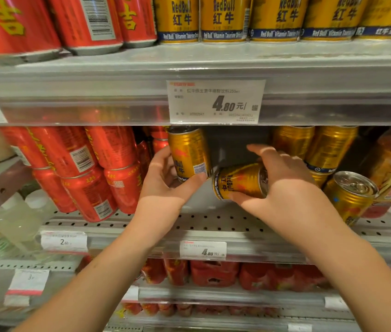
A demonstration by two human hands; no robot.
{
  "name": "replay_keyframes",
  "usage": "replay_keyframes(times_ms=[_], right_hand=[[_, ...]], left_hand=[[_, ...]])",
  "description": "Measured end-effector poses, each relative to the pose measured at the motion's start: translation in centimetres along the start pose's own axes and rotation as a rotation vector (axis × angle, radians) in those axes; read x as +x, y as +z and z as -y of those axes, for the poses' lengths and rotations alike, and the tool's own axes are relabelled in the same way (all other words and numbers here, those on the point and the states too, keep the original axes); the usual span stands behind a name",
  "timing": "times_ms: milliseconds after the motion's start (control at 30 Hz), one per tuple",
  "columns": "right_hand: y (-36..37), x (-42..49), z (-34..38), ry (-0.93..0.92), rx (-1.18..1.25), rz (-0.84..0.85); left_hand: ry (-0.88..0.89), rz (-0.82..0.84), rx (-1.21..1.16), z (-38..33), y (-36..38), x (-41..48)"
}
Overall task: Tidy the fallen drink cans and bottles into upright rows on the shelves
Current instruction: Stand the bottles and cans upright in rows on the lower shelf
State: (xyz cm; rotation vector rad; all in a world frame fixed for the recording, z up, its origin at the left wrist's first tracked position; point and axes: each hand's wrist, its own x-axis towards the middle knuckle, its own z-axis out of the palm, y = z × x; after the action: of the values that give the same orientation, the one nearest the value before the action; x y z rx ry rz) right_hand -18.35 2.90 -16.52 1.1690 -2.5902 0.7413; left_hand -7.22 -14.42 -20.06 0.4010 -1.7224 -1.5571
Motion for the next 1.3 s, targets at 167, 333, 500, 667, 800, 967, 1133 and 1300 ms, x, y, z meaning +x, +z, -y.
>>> replay_keyframes(times_ms=[167,333,500,667,800,967,1133,1300], right_hand=[[-0.3,2.0,0.8,-0.081,-0.233,0.279],[0.7,2.7,1.0,-0.216,-0.282,0.305],[1.8,2.6,-0.1,-0.267,-0.168,0.218],[3.7,1.2,-1.1,-0.285,-0.08,0.146],[4.2,0.7,-1.0,-0.296,-0.014,0.105],[2.7,0.0,-0.5,-0.152,0.289,-0.115],[3.5,-3.1,1.2,0.136,0.201,-0.213],[5.9,-2.7,0.2,0.358,0.284,0.083]], left_hand=[[0.007,0.05,0.002,0.0,0.5,-0.7],[-0.001,0.076,-0.009,-0.2,0.8,-0.5],[0.008,0.053,-0.014,-0.3,0.9,-0.3],[0.018,0.043,0.029,-0.4,0.8,0.0],[0.027,0.049,0.042,-0.1,0.6,-0.2],[0.046,0.03,0.053,-0.1,0.9,0.0],[0.051,0.091,0.045,-0.5,1.8,0.9],[0.021,0.183,0.075,-0.7,3.6,1.8]])
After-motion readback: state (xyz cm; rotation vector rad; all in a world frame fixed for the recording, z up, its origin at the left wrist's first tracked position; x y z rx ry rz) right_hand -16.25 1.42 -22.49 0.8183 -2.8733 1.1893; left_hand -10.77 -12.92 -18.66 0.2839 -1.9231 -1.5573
